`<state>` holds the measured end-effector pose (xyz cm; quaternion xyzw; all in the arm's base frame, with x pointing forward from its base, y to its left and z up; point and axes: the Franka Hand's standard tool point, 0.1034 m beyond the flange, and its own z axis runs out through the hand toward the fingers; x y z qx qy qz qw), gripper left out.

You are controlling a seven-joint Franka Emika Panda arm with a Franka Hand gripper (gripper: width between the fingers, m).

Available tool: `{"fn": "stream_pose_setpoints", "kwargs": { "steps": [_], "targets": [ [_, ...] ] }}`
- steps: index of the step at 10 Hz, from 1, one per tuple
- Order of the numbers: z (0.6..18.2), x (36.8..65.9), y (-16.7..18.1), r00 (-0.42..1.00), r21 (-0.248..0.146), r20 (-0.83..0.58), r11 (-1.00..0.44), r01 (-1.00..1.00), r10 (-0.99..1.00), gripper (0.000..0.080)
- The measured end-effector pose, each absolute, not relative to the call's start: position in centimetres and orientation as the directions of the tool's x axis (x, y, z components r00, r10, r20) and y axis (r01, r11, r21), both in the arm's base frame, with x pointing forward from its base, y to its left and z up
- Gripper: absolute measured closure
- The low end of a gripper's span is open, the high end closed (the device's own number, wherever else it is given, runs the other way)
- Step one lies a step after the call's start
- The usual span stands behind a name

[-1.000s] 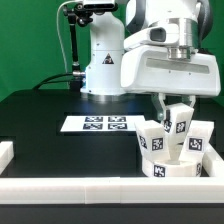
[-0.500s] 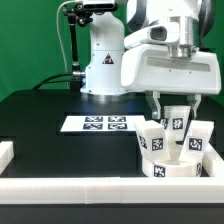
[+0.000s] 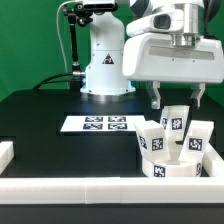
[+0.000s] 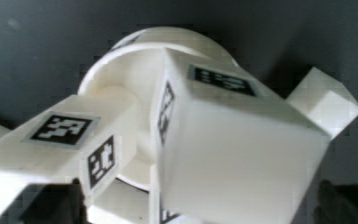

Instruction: Assemble stool

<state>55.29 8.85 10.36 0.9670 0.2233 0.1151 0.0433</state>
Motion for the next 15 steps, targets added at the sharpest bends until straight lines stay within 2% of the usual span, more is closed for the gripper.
{"fn": "stream_pose_setpoints", "kwargs": {
  "steps": [5, 7, 8, 10, 15],
  "targets": [
    [11.0, 55.6, 8.7, 0.881, 0.128, 0.187, -0.9, 0.417, 0.435, 0.0151],
    [11.1, 55.0, 9.1, 0.903, 0.101, 0.118, -0.91, 0.403, 0.413, 0.0151],
    [11.2, 55.2, 9.1, 0.901, 0.104, 0.123, -0.908, 0.406, 0.417, 0.0151],
    [10.8, 54.1, 9.3, 0.916, 0.078, -0.018, -0.913, 0.401, 0.4, 0.0151],
    [9.9, 54.1, 10.4, 0.863, 0.086, 0.002, -0.86, 0.504, 0.506, 0.0151]
  ]
}}
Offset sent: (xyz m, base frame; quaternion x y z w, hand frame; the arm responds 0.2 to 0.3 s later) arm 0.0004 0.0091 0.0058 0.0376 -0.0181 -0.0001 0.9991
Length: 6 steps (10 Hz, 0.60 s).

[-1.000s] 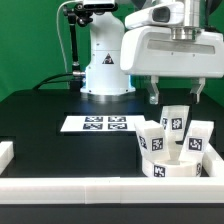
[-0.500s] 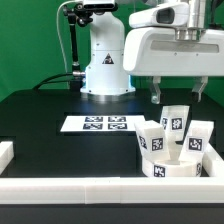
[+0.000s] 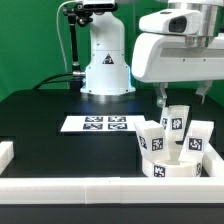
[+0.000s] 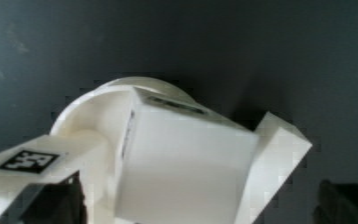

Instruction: Assemble stool

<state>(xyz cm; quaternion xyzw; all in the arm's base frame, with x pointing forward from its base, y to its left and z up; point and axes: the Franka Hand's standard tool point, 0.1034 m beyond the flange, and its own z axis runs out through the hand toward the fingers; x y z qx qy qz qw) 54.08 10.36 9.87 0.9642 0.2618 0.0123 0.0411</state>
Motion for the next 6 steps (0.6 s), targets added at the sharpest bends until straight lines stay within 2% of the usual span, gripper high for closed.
{"fn": "stream_pose_setpoints", "kwargs": {
  "steps": [4, 6],
  "targets": [
    [9.56, 53.89, 10.06, 0.714, 0.094, -0.023, -0.709, 0.698, 0.7, 0.0151],
    [9.31, 53.76, 10.18, 0.565, 0.113, -0.033, -0.559, 0.821, 0.824, 0.0151]
  ]
}}
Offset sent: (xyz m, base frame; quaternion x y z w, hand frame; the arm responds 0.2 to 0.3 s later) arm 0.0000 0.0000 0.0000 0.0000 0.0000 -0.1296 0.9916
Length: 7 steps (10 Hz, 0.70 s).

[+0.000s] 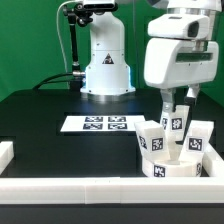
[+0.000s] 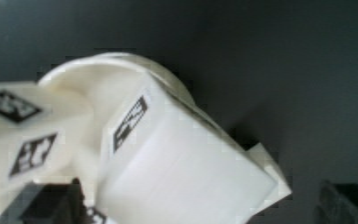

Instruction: Assemble stool

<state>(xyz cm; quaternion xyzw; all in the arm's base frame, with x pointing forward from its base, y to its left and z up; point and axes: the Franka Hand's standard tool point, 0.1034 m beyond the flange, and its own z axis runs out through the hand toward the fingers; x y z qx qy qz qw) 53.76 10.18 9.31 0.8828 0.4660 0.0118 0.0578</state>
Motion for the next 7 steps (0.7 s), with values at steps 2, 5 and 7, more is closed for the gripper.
{"fn": "stream_pose_setpoints", "kwargs": {
  "steps": [2, 5, 7],
  "targets": [
    [9.3, 53.9, 9.6, 0.385, 0.11, -0.059, -0.377, 0.92, 0.921, 0.0151],
    [9.3, 54.4, 8.5, 0.13, 0.095, -0.098, -0.121, 0.988, 0.987, 0.0151],
    [9.6, 54.8, 8.2, -0.073, 0.081, -0.137, 0.085, 0.993, 0.988, 0.0151]
  ]
}}
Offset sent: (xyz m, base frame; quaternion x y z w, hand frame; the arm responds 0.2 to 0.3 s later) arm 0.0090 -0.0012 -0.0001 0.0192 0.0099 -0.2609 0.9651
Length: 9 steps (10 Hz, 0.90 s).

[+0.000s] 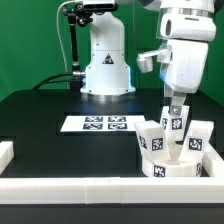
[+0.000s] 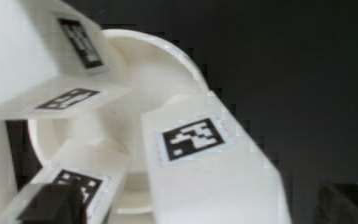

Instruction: Assemble stool

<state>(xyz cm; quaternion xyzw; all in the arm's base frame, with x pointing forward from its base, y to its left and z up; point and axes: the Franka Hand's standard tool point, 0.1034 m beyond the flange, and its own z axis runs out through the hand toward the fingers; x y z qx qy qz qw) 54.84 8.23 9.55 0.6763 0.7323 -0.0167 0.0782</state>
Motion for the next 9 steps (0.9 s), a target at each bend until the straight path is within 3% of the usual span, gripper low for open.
{"fn": "stream_pose_setpoints", "kwargs": {
  "steps": [2, 5, 7, 8, 9],
  "targets": [
    [9.41, 54.79, 8.31, -0.161, 0.068, -0.154, 0.173, 0.983, 0.975, 0.0151],
    [8.9, 54.58, 8.26, -0.148, 0.062, -0.154, 0.159, 0.985, 0.977, 0.0151],
    [8.75, 54.56, 7.89, -0.142, 0.059, -0.155, 0.152, 0.987, 0.978, 0.0402],
    [8.8, 54.62, 7.88, -0.14, 0.061, -0.155, 0.151, 0.987, 0.978, 0.0462],
    [8.8, 54.62, 7.85, -0.139, 0.061, -0.155, 0.15, 0.987, 0.978, 0.0462]
  ]
}}
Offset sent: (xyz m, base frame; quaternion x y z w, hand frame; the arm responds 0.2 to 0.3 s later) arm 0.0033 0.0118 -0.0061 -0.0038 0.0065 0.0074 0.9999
